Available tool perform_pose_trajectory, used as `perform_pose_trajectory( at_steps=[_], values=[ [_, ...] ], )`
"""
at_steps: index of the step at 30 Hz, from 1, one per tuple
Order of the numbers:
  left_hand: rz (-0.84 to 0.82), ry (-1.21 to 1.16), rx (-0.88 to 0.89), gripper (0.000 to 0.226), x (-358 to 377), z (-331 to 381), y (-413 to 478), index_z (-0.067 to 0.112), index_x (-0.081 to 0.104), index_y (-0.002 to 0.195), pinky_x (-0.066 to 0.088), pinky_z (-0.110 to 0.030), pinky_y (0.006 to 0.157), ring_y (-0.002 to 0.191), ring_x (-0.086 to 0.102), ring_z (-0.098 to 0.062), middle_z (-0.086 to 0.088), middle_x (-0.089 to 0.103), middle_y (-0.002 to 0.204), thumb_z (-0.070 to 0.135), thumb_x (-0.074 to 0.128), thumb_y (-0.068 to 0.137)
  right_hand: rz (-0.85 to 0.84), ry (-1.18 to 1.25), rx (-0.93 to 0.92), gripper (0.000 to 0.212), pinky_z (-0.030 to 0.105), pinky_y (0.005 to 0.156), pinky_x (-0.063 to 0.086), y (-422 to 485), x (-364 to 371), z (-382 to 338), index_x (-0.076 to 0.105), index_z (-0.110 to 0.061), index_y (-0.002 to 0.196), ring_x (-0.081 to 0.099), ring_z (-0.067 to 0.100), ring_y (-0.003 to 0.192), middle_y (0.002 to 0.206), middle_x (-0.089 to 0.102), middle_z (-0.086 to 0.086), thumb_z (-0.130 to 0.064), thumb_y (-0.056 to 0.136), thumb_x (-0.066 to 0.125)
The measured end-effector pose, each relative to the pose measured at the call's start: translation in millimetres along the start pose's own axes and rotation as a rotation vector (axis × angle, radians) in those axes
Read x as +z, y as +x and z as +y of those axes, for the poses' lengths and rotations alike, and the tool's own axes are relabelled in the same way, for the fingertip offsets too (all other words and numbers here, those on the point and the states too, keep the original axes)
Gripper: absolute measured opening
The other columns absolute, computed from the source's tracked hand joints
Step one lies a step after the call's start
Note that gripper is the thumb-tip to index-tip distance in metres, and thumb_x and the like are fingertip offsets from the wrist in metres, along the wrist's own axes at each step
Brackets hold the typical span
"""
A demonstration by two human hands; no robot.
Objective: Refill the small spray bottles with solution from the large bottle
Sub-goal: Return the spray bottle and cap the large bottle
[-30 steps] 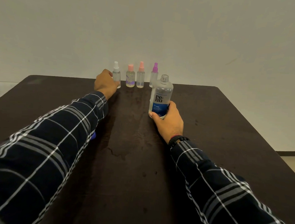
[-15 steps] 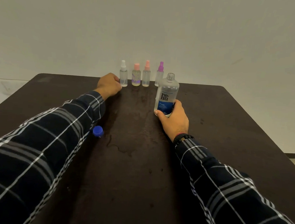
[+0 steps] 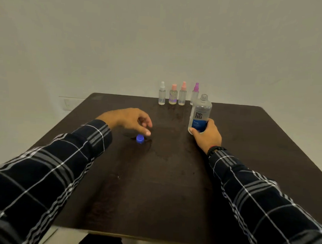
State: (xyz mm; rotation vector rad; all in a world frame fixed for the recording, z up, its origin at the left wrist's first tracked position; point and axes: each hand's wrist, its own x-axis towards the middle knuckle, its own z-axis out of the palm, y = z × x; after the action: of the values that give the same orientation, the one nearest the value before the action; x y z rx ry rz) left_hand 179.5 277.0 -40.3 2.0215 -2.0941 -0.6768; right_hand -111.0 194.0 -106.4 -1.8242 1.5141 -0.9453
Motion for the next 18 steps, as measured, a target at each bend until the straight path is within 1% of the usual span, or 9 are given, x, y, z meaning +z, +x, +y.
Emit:
perform_pose_trajectory(
  at_steps=[2,4,7,9,12,14,16,18],
  values=[
    [-0.017,0.046,-0.007,0.042,5.5,0.2,-7.0,0.037,0.068,0.113,0.047,-0.022,0.083,0.095,0.060,-0.001,0.010,0.064,0.107,0.048,0.084,0.075,-0.029,0.010,0.000,0.060,0.038,0.100,0.046,-9.6,-3.5,0.1,0.047,-0.020,0.131,0.059,0.025,0.119,0.133,0.059,0.003,-0.039,0.082,0.077],
    [-0.037,0.102,-0.019,0.041,12.0,1.3,-10.7,0.032,0.068,0.113,0.045,-0.018,0.078,0.090,0.061,-0.003,0.008,0.065,0.106,0.037,0.086,0.076,-0.050,0.022,-0.010,0.060,0.038,0.100,0.047,-20.0,-8.2,0.8,0.047,-0.019,0.131,0.059,0.025,0.118,0.133,0.059,0.003,-0.037,0.083,0.077],
    [-0.035,0.136,-0.061,0.031,20.8,2.4,-13.1,0.037,0.068,0.104,0.045,-0.020,0.082,0.096,0.063,-0.009,0.012,0.067,0.105,0.025,0.083,0.080,-0.070,0.020,-0.023,0.058,0.037,0.098,0.047,-32.5,-14.8,2.5,0.048,-0.020,0.130,0.059,0.024,0.117,0.131,0.060,0.002,-0.037,0.083,0.077],
    [0.040,0.129,-0.074,0.029,24.6,6.8,-15.0,0.033,0.068,0.107,0.044,-0.022,0.085,0.101,0.062,-0.009,0.012,0.066,0.107,0.024,0.081,0.082,-0.084,0.016,-0.030,0.060,0.037,0.099,0.047,-39.0,-17.6,3.7,0.047,-0.020,0.131,0.059,0.023,0.119,0.133,0.060,0.001,-0.037,0.083,0.077],
    [0.219,0.032,-0.039,0.027,24.2,22.7,-12.9,0.030,0.068,0.107,0.045,-0.024,0.087,0.103,0.063,-0.011,0.009,0.066,0.107,0.028,0.080,0.083,-0.102,0.033,-0.035,0.063,0.038,0.104,0.046,-46.3,-18.7,5.1,0.045,-0.022,0.135,0.057,0.021,0.122,0.136,0.058,-0.001,-0.037,0.083,0.077],
    [0.347,-0.083,0.044,0.027,18.5,45.2,-10.8,0.029,0.069,0.109,0.045,-0.025,0.092,0.105,0.062,-0.010,0.010,0.066,0.108,0.030,0.079,0.084,-0.110,0.051,-0.039,0.064,0.036,0.105,0.045,-50.4,-19.0,6.1,0.044,-0.023,0.136,0.056,0.020,0.124,0.137,0.058,-0.002,-0.037,0.083,0.077],
    [0.453,-0.211,0.143,0.030,10.0,76.3,-7.8,0.028,0.070,0.116,0.045,-0.024,0.096,0.107,0.061,-0.006,0.013,0.066,0.113,0.029,0.077,0.087,-0.114,0.057,-0.045,0.063,0.035,0.104,0.045,-52.8,-19.3,6.5,0.045,-0.023,0.136,0.056,0.019,0.124,0.136,0.058,-0.003,-0.036,0.083,0.077],
    [0.516,-0.305,0.229,0.033,1.2,109.8,-3.7,0.029,0.069,0.122,0.045,-0.019,0.093,0.107,0.061,-0.004,0.014,0.064,0.119,0.029,0.075,0.089,-0.111,0.057,-0.049,0.063,0.034,0.103,0.045,-53.0,-18.8,6.9,0.045,-0.024,0.136,0.057,0.019,0.123,0.136,0.058,-0.003,-0.036,0.083,0.077]
  ],
)
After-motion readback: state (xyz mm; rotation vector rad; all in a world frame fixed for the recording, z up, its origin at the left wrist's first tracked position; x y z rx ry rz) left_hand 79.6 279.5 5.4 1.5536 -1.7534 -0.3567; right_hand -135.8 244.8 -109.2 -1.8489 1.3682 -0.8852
